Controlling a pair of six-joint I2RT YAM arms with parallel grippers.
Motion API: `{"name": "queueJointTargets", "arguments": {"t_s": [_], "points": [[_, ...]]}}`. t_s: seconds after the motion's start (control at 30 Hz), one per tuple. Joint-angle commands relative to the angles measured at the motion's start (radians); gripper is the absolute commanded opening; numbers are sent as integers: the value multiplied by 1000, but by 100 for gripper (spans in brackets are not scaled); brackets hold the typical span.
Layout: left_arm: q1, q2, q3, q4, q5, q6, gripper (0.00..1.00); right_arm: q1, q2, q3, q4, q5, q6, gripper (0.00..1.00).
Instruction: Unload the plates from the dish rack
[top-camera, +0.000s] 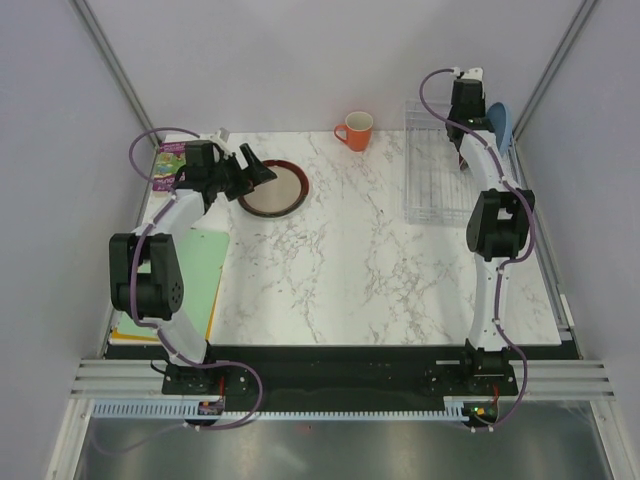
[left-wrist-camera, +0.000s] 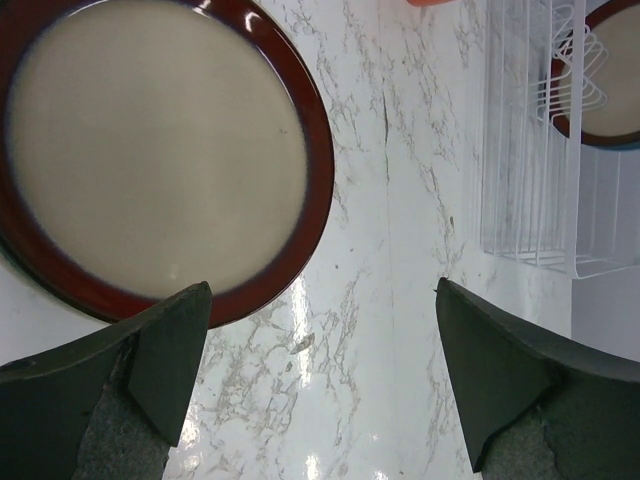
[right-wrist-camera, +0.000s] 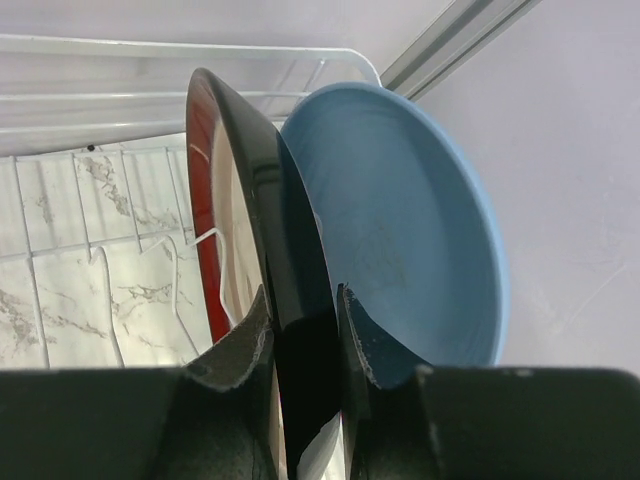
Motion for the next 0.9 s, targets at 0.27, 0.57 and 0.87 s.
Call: {"name": "queueJointTargets", "arguments": {"t_s": [0.27,0.57,0.87], "points": [[-20,-79,-36,34,9,-8,100,46,-200,-89,298,312,-110,0],[-20,-74,-35,37,75,-28,100,47,-246,-136,301,310,-104,0],[-20,-74,-36,52,107,-39,100,46,-323,-158,259,264,-60,0]]}}
